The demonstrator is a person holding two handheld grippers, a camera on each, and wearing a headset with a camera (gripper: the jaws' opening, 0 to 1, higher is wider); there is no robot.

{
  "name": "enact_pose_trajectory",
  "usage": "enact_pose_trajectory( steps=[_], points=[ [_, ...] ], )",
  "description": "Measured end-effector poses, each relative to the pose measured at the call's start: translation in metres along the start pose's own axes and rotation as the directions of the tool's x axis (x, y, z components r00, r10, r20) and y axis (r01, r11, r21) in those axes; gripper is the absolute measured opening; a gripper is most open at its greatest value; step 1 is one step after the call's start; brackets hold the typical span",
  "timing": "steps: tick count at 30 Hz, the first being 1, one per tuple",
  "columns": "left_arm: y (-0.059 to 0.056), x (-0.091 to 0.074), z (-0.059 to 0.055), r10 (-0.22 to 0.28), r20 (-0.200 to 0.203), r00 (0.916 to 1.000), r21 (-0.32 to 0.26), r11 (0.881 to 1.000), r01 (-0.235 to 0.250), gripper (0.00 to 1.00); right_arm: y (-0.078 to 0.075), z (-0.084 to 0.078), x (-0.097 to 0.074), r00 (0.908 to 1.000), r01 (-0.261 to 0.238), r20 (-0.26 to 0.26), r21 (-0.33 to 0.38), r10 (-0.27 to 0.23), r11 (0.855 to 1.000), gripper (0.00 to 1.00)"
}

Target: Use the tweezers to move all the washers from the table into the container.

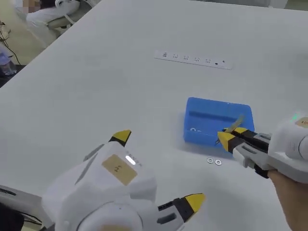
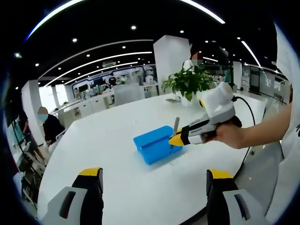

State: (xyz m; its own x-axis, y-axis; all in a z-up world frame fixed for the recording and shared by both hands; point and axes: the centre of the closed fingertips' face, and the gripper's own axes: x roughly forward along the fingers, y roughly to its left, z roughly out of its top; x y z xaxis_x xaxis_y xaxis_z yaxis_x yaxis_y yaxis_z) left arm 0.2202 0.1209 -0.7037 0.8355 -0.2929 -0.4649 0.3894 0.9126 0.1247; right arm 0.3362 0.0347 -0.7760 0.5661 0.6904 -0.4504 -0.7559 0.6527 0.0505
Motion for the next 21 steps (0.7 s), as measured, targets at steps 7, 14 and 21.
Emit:
enact_pose_trajectory(
  steps=[7, 14, 21],
  points=[
    [0.001, 0.001, -0.001, 0.001, -0.008, 1.0, 0.002, 1.0, -0.001, 0.93, -0.006, -0.026, 0.009, 0.998, -0.004, -0.063, 0.008, 0.005, 1.0, 0.03],
    [0.002, 0.001, -0.001, 0.005, -0.005, 1.0, -0.003, 1.0, -0.005, 0.92, -0.008, -0.029, 0.016, 0.9975, -0.013, -0.07, 0.002, 0.013, 1.0, 0.03],
    [0.004, 0.0, -0.004, 0.011, -0.015, 0.9998, -0.001, 1.0, -0.011, 0.92, -0.008, -0.035, 0.02, 0.9961, -0.01, -0.087, -0.005, 0.01, 1.0, 0.04]
  ],
)
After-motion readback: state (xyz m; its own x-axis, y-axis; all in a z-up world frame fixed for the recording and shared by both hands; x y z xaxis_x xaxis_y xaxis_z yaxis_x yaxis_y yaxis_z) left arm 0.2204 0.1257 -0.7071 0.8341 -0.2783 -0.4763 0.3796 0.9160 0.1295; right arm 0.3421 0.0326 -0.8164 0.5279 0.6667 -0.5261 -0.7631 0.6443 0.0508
